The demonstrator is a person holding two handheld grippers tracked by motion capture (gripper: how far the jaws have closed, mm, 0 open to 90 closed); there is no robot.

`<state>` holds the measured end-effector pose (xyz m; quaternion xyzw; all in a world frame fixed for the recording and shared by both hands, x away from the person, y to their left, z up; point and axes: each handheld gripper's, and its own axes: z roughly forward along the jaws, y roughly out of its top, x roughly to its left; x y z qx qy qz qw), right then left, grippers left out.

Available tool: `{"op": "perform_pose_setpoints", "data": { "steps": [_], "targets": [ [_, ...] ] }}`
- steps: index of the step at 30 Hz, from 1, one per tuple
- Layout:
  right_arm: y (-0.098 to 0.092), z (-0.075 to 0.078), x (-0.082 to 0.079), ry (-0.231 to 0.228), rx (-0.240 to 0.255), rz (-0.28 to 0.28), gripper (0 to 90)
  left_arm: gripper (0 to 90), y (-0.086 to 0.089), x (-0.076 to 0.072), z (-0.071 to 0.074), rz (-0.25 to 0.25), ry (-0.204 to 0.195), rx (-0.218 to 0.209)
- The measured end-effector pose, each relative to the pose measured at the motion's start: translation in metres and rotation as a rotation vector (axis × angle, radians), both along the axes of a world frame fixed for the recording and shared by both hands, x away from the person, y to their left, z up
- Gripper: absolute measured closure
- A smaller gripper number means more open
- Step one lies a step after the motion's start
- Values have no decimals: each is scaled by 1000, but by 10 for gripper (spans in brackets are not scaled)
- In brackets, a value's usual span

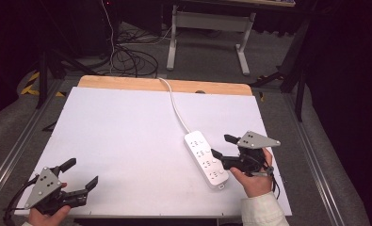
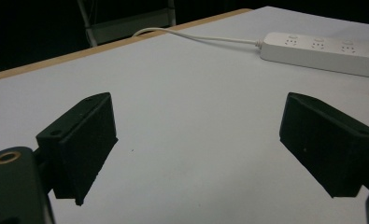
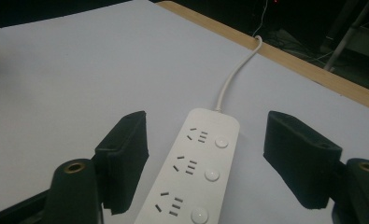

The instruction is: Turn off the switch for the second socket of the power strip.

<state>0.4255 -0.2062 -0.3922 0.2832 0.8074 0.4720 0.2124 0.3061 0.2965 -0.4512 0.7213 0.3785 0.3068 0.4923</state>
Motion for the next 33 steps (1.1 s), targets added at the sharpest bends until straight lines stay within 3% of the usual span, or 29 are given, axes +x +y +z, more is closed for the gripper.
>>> {"op": "perform_pose_setpoints", "data": {
  "steps": [19, 27, 29, 33],
  "targets": [
    [16, -8, 34, 60, 1, -16, 394, 115, 0, 1, 0, 5, 5, -2],
    [18, -12, 40, 66, -18, -41, 412, 115, 0, 1, 0, 8, 4, 1],
    [17, -12, 41, 70, -26, -51, 483, 115, 0, 0, 0, 8, 4, 3],
    [18, -13, 43, 80, -49, -29, 742, 115, 0, 1, -1, 9, 3, 4]
  ]
}}
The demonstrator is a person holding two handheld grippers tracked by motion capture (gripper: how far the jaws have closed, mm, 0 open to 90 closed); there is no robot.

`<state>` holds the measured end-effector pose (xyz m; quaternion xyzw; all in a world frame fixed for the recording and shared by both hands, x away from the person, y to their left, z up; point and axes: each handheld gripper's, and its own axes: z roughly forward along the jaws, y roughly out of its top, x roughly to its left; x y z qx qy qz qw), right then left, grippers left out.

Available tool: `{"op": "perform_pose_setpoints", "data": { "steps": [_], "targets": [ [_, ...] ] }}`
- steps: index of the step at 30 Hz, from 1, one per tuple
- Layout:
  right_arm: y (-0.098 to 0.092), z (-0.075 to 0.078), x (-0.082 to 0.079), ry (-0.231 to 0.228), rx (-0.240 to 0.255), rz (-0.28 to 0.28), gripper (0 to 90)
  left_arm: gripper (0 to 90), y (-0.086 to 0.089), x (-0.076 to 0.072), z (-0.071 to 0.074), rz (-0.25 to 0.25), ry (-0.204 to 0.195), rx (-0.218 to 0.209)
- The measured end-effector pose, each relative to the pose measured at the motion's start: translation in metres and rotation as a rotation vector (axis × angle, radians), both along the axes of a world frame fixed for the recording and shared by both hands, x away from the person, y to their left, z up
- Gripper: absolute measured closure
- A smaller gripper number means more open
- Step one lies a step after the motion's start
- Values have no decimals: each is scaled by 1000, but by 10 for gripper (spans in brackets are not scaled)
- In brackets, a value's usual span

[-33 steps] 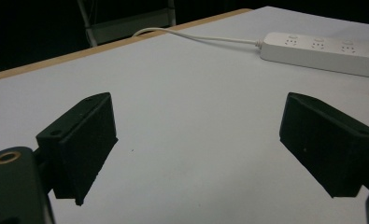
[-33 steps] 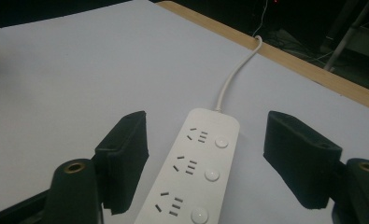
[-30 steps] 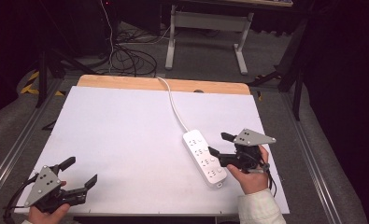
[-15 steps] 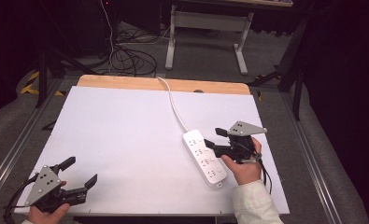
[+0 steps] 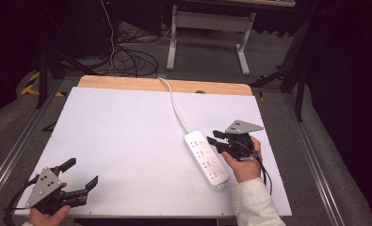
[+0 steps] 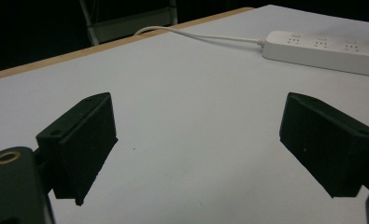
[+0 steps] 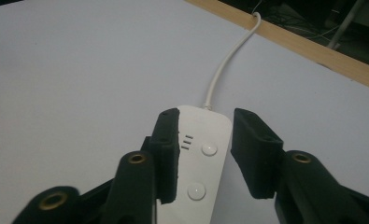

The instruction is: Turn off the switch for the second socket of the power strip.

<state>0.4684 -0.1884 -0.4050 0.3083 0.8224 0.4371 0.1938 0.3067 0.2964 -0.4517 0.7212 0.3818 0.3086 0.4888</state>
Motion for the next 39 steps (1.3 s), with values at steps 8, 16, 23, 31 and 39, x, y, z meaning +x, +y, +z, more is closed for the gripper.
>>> {"op": "perform_pose_setpoints", "data": {
  "steps": [8, 16, 23, 31, 39],
  "targets": [
    [5, -5, 8, 54, -45, 13, 900, 115, 0, 0, 0, 1, 2, 5],
    [12, -14, 16, 114, -106, 12, 900, 115, 0, 0, 0, 3, 1, 5],
    [15, -21, 19, 169, -158, 10, 900, 115, 0, 0, 0, 4, 2, 6],
    [19, -27, 21, 200, -198, -4, 900, 115, 0, 0, 0, 7, 3, 7],
    [23, -31, 22, 216, -235, 0, 900, 115, 0, 1, -1, 8, 5, 8]
  ]
}}
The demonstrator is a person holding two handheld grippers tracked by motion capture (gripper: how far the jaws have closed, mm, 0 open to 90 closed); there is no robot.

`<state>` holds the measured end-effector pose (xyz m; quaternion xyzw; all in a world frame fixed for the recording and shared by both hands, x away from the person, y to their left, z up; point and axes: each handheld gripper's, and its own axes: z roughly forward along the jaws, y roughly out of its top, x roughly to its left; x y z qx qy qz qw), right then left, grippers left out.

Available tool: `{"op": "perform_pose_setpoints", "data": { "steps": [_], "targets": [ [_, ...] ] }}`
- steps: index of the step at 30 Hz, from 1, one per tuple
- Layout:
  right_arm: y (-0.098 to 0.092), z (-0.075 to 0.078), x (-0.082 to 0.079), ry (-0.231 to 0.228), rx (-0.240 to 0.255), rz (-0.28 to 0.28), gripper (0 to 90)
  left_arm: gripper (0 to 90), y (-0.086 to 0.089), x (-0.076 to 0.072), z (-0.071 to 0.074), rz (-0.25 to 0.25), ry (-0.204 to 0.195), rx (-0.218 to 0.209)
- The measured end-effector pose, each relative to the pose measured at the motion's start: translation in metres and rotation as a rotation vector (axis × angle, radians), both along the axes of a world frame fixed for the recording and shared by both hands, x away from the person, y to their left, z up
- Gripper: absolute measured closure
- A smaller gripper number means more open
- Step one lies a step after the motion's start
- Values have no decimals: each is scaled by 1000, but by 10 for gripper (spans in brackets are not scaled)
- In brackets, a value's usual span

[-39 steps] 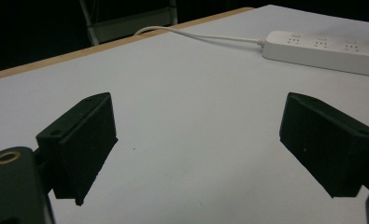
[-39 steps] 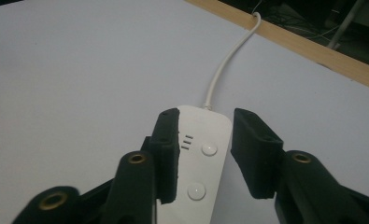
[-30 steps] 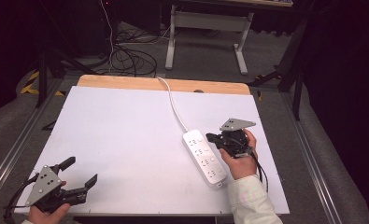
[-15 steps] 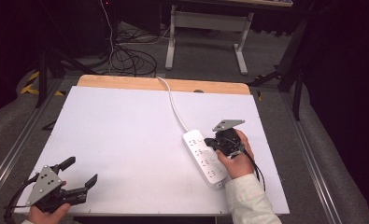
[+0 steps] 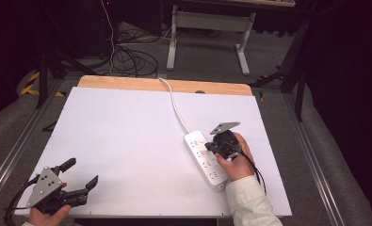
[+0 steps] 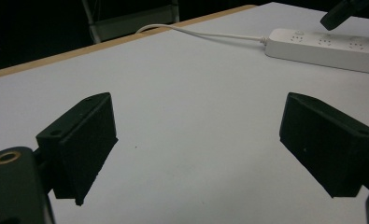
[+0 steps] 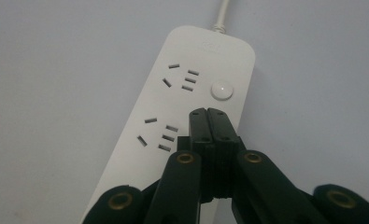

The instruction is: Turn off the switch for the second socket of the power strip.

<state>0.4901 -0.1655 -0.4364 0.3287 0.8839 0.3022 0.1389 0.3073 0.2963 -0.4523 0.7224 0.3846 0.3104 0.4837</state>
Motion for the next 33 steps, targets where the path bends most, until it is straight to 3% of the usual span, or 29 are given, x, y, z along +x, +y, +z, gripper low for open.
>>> {"op": "perform_pose_setpoints", "data": {
  "steps": [15, 33],
  "targets": [
    [3, -5, 1, 7, -33, -2, 900, 115, 0, 0, 0, 2, 1, -2],
    [3, -9, 1, 5, -34, -3, 900, 115, 0, 0, 0, 2, -1, -4]
  ]
}}
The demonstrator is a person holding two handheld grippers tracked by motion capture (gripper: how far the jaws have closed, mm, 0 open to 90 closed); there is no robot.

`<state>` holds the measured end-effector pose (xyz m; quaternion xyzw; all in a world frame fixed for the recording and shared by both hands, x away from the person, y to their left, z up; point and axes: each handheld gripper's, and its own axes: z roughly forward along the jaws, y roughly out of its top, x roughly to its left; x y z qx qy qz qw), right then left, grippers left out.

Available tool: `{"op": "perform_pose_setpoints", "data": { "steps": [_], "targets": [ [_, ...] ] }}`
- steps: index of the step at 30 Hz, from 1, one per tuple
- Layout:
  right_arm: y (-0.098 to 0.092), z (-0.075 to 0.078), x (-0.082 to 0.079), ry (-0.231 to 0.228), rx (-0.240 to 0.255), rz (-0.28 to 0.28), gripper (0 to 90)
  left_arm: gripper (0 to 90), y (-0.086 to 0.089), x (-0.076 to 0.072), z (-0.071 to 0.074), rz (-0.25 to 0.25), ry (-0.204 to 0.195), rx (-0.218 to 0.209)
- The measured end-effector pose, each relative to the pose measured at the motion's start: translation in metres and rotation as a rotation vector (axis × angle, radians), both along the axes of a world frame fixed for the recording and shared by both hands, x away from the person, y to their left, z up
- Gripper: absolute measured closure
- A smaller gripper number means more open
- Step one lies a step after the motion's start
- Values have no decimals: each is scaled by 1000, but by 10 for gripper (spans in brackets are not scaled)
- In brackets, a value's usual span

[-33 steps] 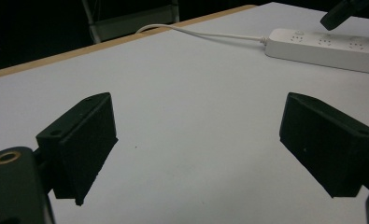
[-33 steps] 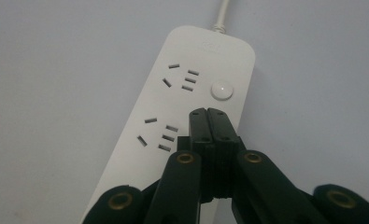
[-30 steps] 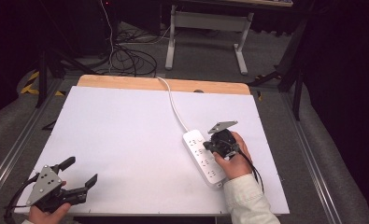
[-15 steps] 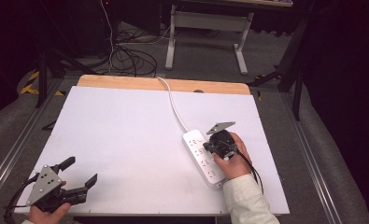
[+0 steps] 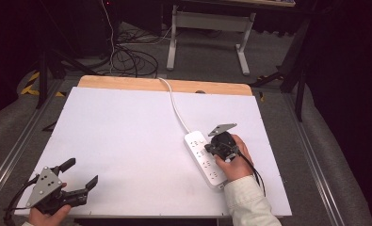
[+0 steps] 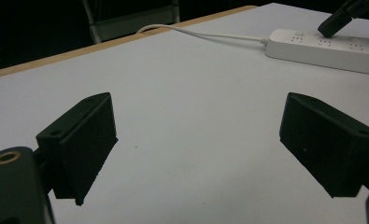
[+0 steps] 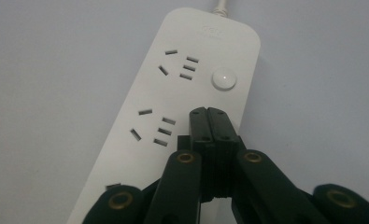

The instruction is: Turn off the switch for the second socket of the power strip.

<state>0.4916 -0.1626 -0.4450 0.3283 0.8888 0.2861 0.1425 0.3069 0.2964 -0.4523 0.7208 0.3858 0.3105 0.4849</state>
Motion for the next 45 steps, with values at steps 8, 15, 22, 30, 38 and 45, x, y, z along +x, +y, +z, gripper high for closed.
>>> {"op": "perform_pose_setpoints", "data": {
  "steps": [8, 15, 22, 30, 38, 45],
  "targets": [
    [0, 0, 1, 10, 4, -7, 900, 115, 0, 0, 0, -1, 0, 0],
    [0, 0, 0, 7, -1, -9, 900, 115, 0, 0, 0, -3, -3, 5],
    [0, 0, 0, 13, 0, -11, 900, 115, -1, -1, 0, -5, 0, 2],
    [2, -1, 0, 10, -8, -13, 900, 115, -1, -1, 0, -6, -1, 3],
    [0, 2, -4, -14, 6, -20, 900, 115, 0, 1, 0, -4, 2, 1],
    [-9, 21, -15, -75, 73, -23, 900, 115, -1, 1, -1, 0, 3, -5]
  ]
}}
